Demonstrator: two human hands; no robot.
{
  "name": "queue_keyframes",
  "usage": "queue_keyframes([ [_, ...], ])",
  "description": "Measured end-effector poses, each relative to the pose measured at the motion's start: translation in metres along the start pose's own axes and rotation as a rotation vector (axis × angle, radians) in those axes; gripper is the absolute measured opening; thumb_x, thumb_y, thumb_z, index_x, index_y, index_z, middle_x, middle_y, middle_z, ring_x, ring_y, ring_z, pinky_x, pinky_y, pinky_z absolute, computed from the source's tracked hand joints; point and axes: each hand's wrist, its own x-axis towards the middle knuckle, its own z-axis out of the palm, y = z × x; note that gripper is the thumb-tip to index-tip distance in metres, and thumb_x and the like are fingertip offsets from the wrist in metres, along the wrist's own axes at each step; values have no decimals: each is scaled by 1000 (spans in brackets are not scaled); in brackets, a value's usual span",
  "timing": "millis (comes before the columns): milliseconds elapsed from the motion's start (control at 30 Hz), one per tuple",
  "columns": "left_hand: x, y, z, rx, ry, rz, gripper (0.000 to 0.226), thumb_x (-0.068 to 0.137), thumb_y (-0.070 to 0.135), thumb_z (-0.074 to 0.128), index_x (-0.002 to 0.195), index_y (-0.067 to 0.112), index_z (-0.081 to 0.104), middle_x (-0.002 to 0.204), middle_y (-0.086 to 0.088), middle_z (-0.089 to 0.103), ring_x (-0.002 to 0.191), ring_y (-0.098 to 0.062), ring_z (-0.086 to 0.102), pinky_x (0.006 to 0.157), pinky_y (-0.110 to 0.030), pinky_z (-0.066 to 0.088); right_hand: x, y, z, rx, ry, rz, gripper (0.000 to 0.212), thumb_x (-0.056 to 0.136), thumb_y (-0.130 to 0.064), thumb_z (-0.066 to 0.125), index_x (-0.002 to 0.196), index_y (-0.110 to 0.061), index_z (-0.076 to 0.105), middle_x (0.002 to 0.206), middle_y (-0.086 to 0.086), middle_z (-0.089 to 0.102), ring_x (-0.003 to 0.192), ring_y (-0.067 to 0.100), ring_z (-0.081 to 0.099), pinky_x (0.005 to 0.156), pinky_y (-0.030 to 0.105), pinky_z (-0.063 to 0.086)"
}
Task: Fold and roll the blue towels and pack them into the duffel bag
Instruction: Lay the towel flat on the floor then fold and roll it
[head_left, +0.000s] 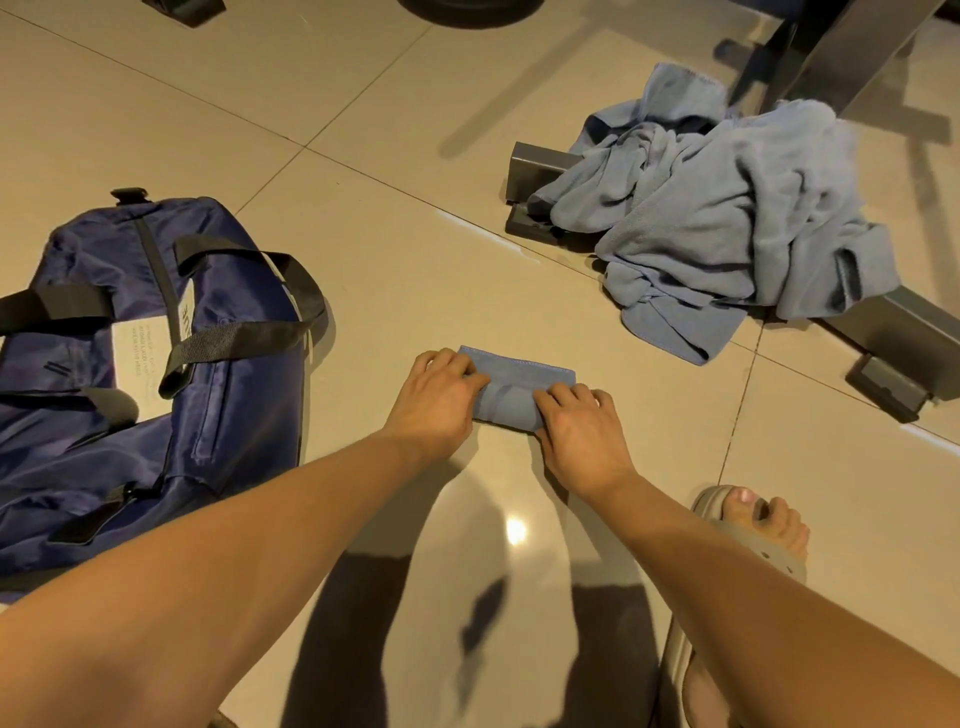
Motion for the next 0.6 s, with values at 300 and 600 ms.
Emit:
queue_keyframes([
  [300, 8, -13, 11, 19, 92, 150, 30, 96, 15, 59, 124, 9, 67, 113, -6, 68, 109, -29, 60, 106, -39, 38, 22, -6, -17, -34, 1, 20, 44, 80, -31, 63, 119, -10, 56, 112, 9, 53, 103, 30, 50, 96, 46, 38],
  [600, 26, -2, 12, 124, 177, 273, 38, 85, 10, 55, 121, 3, 64, 115, -13, 63, 110, -31, 57, 118, -50, 29, 42, 20, -6, 91, -90, 46, 34, 93, -34, 55, 121, -14, 60, 118, 7, 52, 112, 30, 49, 102, 46, 32],
])
